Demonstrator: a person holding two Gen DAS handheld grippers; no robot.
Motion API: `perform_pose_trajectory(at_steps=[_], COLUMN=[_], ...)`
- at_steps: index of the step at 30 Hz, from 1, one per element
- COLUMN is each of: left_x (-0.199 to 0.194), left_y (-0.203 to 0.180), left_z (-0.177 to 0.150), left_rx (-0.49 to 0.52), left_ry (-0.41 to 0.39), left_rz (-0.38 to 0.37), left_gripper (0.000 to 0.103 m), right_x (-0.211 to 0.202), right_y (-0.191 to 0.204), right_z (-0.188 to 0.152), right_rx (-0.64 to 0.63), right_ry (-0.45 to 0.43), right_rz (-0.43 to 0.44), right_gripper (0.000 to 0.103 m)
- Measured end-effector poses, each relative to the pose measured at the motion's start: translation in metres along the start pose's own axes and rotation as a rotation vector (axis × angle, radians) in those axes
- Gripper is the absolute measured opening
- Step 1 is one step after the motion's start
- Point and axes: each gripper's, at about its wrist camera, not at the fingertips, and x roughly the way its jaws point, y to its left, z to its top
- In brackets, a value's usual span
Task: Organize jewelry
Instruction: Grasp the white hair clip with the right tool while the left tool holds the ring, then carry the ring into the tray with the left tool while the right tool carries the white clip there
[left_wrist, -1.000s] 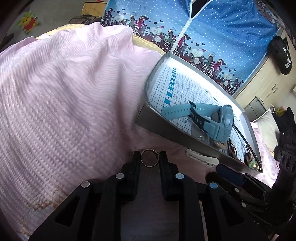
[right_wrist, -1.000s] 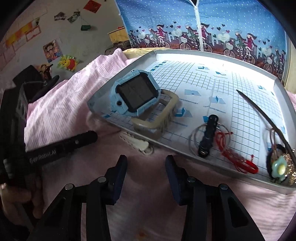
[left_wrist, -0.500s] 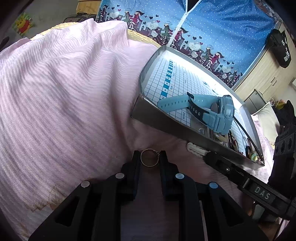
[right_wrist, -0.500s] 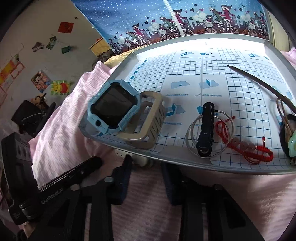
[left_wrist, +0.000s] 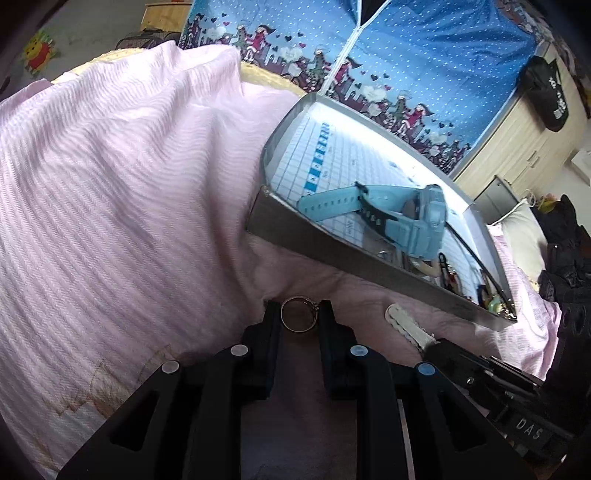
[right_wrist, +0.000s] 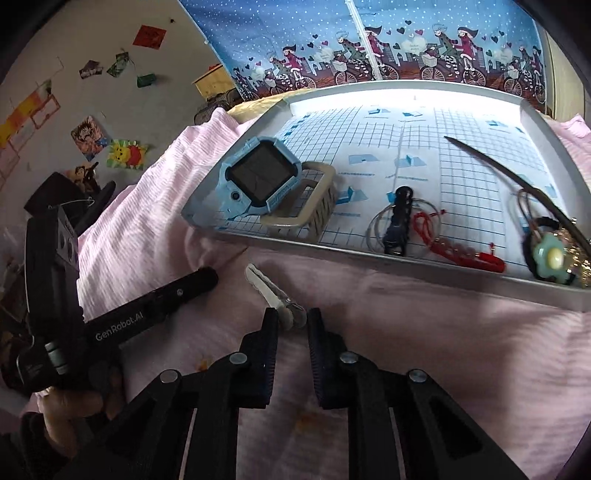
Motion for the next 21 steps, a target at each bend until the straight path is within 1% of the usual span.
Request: perform_pose_trajectory(at_steps=[3,6,8,10,14,16,19,21], left_x=[-0.005,-0.006,-0.007,-0.009,-0.016,-0.023,-0.029,-0.033], left_y=[-0.007,-0.013,-0.016,-0.017,-0.024,-0.032,-0.046,-0.060], left_z=[-0.005,-0.009,-0.012,-0.014,-0.015,-0.015,-0.013,-0.011], left_rx=[0.034,0.071,0.081,0.089,0.101,0.111,0.125,0.143], left_ry=[-0.027,-0.044,-0.055,-0.067,-0.096,-0.132,-0.165,-0.191], left_rz=[0.015,0.031,0.028,0.018,0.033,0.036,0.025,0.002], left_gripper=[0.017,0.017,0.017,0.017,0.017,0.017,0.017,0.017], right_x=[-0.006,-0.010,-0.013,-0.018,-0.031,-0.038,-0.047,-0.055], right_y=[-0.003,-0.007,-0.011,-0.012,-0.019,-0.024,-0.029,-0.033], right_z=[-0.001,-0.005,-0.010,-0.013,-0.009,-0.005,-0.003,0.001], right_rx=[0.042,0.096,0.134,0.145,0.166,0.185,0.210,0.223], right_ry=[-0.015,-0.006,-0.003,-0.008,-0.051,-0.078,-0.108,-0.140], right_rz=[0.028,0.047,0.054,0.047,0.048,0.056,0.063,0.069], right_gripper=[0.015,0.015,0.015,0.015,0.015,0.015,0.015,0.015])
